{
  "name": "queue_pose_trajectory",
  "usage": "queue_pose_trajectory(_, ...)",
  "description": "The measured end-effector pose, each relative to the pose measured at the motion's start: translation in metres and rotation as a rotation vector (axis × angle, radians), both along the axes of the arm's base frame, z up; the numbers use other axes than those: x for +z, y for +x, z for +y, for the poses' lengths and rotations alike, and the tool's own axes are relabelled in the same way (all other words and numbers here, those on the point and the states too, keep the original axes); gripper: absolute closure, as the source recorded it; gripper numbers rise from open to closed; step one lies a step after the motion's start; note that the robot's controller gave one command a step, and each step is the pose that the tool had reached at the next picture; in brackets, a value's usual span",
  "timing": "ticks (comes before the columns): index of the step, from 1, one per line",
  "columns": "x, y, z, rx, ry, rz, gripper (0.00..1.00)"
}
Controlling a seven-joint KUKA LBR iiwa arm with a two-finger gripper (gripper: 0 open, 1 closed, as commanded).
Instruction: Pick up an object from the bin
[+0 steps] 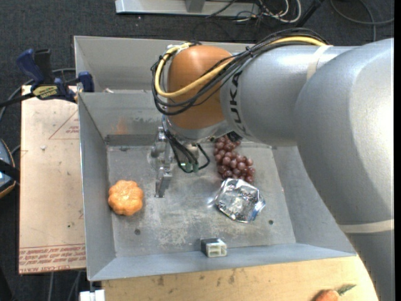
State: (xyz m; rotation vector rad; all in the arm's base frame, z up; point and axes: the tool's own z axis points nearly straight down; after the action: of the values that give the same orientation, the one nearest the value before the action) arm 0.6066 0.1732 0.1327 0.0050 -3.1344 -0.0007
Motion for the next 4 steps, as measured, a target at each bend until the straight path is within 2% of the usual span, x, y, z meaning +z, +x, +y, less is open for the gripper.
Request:
queue_pose_trajectory(1,0.005,0.002,-0.001,-0.003,0.001,-0.008,0.00)
queue_pose_trajectory(2,-0.039,-0.006,0.051,0.125,0.001,-0.015,0.00)
queue_pose_trajectory(3,0.013,-0.016,0.074,0.170,0.001,-0.006,0.00)
queue_pose_trajectory(4,-0.005,-0.013,0.078,0.169,0.002,-0.011,0.00)
